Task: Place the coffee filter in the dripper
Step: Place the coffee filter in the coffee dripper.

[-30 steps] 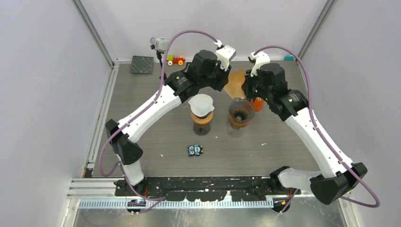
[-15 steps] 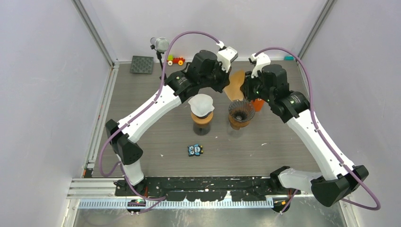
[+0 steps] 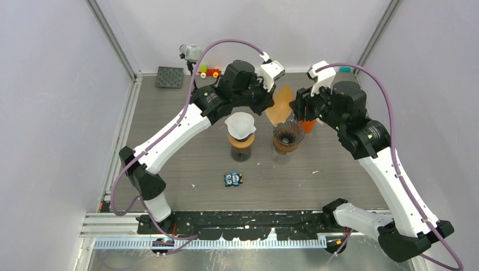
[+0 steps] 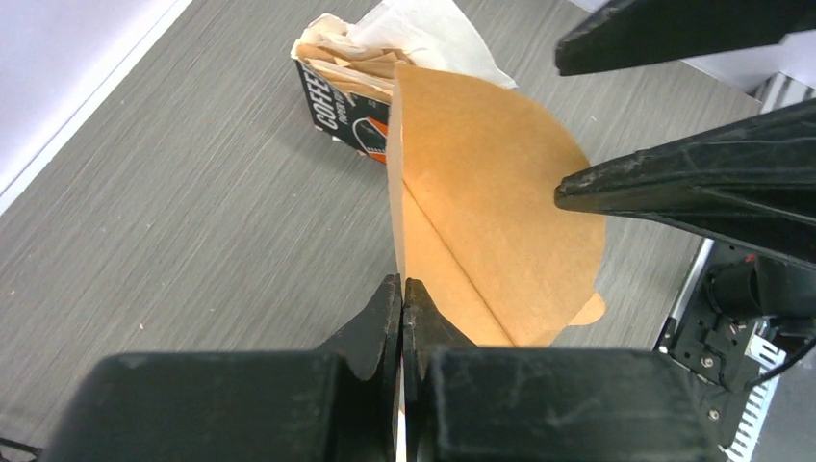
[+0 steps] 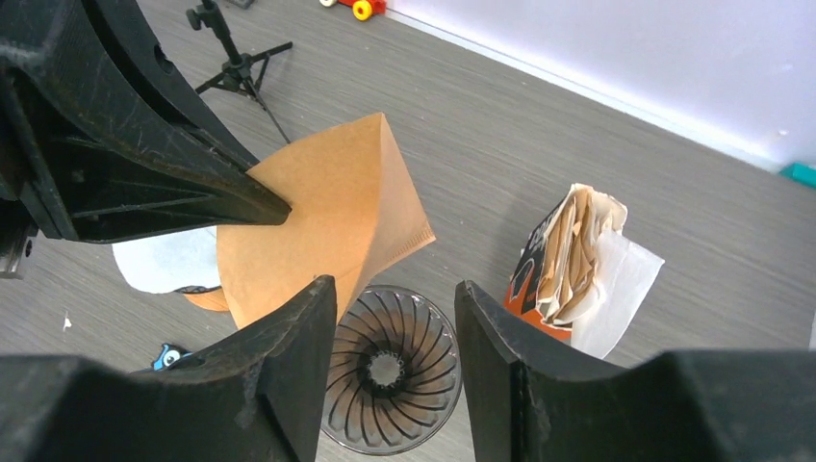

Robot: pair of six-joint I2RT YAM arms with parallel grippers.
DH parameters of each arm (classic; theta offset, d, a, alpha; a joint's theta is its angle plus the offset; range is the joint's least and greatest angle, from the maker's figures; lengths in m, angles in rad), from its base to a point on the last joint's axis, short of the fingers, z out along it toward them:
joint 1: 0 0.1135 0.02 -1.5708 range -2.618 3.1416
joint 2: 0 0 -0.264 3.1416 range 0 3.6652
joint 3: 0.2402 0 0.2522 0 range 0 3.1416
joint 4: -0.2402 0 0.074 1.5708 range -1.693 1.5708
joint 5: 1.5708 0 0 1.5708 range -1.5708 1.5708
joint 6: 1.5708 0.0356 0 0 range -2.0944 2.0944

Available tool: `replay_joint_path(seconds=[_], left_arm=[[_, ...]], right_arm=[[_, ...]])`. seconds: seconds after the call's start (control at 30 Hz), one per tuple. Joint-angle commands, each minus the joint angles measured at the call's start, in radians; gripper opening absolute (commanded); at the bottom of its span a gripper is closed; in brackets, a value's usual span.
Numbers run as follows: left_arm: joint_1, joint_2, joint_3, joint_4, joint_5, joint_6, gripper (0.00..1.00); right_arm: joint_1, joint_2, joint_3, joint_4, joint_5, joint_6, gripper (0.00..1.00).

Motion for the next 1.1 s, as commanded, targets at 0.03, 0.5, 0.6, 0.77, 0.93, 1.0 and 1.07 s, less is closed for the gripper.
replay_joint_path(seconds=[0.03, 0.5, 0.6, 0.77, 0.93, 1.0, 1.07], left_arm=[[0.0, -0.074, -0.003, -0.011, 0.085, 0.049, 0.0], [-0.007, -0.062, 0.008, -0.09, 0.128, 0.105, 0.0], [-0.008, -0.06, 0.015, -0.105, 0.13, 0.113, 0.0], [-0.009, -0.056, 0.02, -0.118, 0.131, 0.123, 0.0], [-0.017, -0.049, 0.039, -0.145, 0.122, 0.153, 0.0], [-0.022, -0.041, 0.051, -0.162, 0.123, 0.161, 0.0], [-0.026, -0.039, 0.054, -0.17, 0.128, 0.167, 0.0]], right_arm=[[-0.004, 0.0, 0.057, -0.019, -0.091, -0.045, 0.55], [-0.004, 0.048, 0.137, -0.04, -0.123, -0.09, 0.57], [-0.004, 0.054, 0.136, -0.044, -0.118, -0.101, 0.57], [-0.004, 0.058, 0.119, -0.044, -0.108, -0.11, 0.56], [-0.003, 0.045, 0.1, -0.033, -0.125, -0.122, 0.55], [-0.003, 0.045, 0.099, -0.031, -0.146, -0.127, 0.55], [-0.004, 0.046, 0.098, -0.03, -0.169, -0.135, 0.54]])
